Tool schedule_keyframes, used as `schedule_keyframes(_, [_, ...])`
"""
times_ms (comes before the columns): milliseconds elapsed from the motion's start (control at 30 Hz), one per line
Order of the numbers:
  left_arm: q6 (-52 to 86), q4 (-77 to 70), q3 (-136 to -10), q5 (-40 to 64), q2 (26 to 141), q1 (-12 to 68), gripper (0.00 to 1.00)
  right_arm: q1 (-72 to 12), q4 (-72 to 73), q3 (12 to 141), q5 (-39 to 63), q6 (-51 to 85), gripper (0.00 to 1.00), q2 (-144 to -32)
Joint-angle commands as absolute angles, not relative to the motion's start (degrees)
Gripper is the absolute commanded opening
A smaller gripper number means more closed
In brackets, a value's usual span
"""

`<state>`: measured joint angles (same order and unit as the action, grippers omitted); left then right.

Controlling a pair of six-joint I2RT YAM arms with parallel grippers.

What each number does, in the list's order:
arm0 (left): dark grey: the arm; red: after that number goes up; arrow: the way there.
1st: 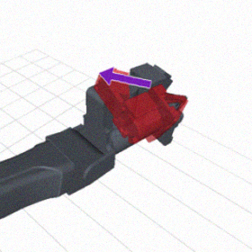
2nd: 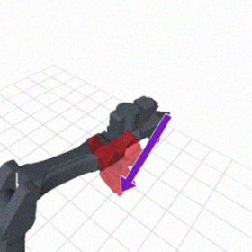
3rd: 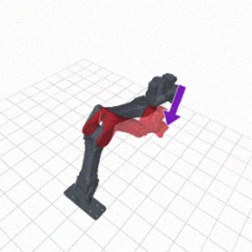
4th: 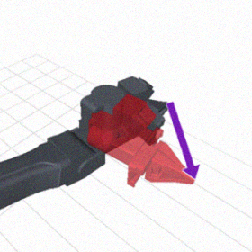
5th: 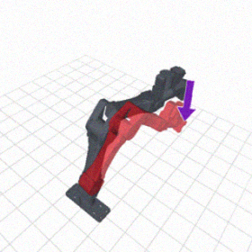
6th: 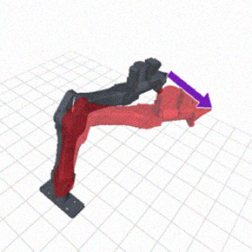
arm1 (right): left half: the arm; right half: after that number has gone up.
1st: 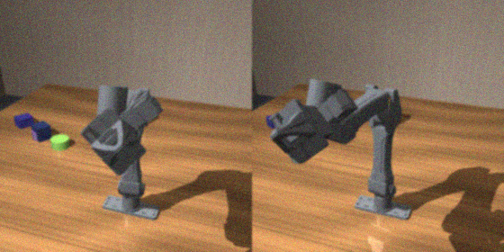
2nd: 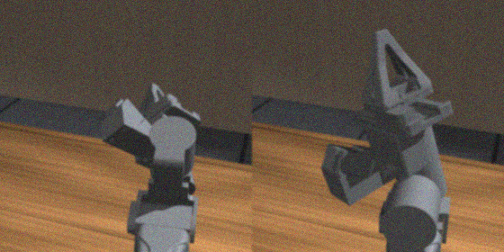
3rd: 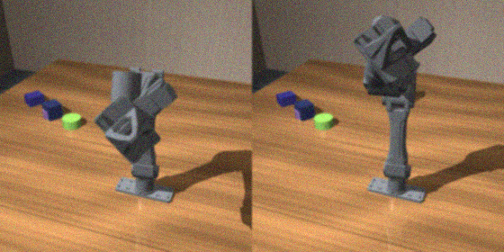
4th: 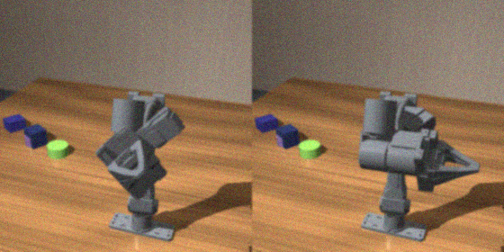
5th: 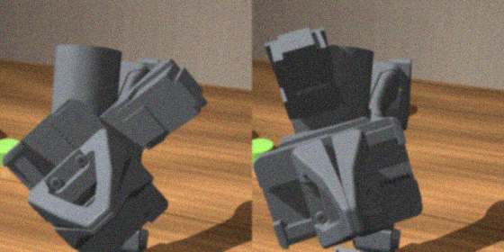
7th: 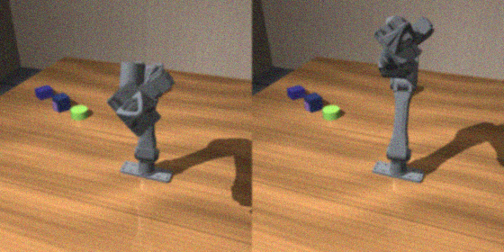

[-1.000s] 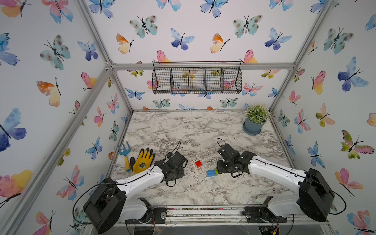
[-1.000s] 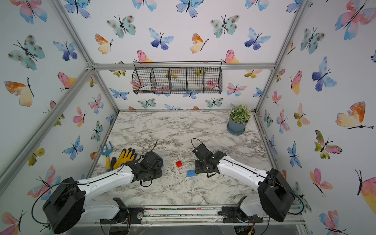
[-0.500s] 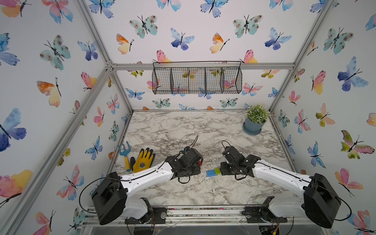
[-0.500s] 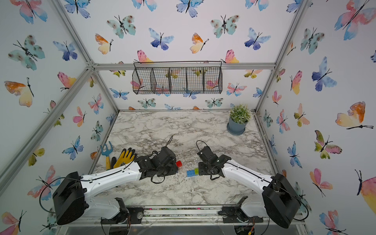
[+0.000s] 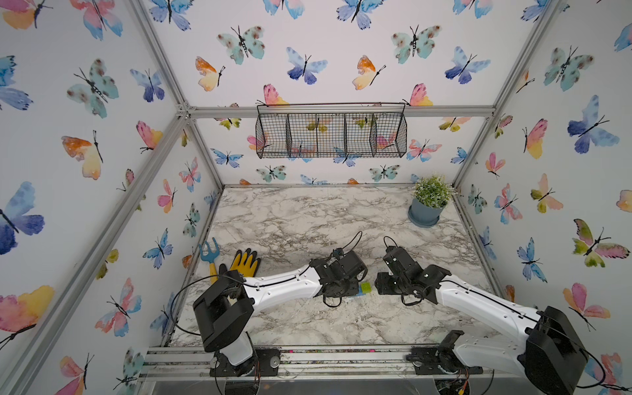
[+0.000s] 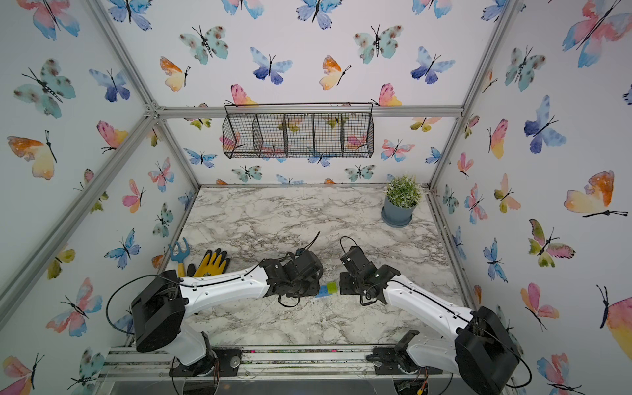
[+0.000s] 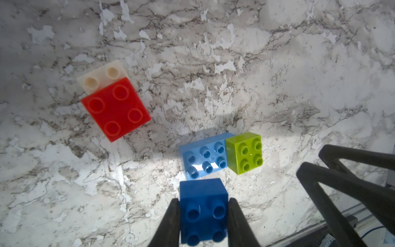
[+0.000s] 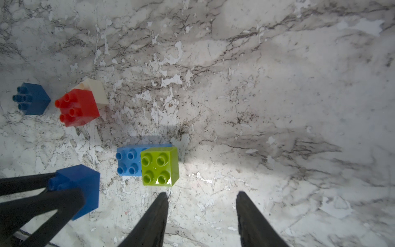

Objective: Assemble the letter y with lego
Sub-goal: Assemble the lego brick with the lego brick.

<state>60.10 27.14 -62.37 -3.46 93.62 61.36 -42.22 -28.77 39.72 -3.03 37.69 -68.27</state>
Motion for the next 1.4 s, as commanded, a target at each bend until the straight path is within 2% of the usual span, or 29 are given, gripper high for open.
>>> schedule_keyframes(0, [61.64, 29.52, -63.8, -3.16, 95.91, 61.87, 0.13, -41.59, -28.58, 38.68, -3.87, 36.52, 0.54, -66.98])
schedule_keyframes(600, [65.99, 31.8, -64.03, -5.54, 99.47, 61.97, 0.08, -40.65, -28.44, 36.22, -3.5, 35.78, 0.55, -63.27])
schedule_keyframes(1367, [66.03, 31.88, -65.67, -8.35, 99.61, 62.05, 0.08, -40.52, -28.0, 33.99, -2.81, 36.47, 0.55, -61.63])
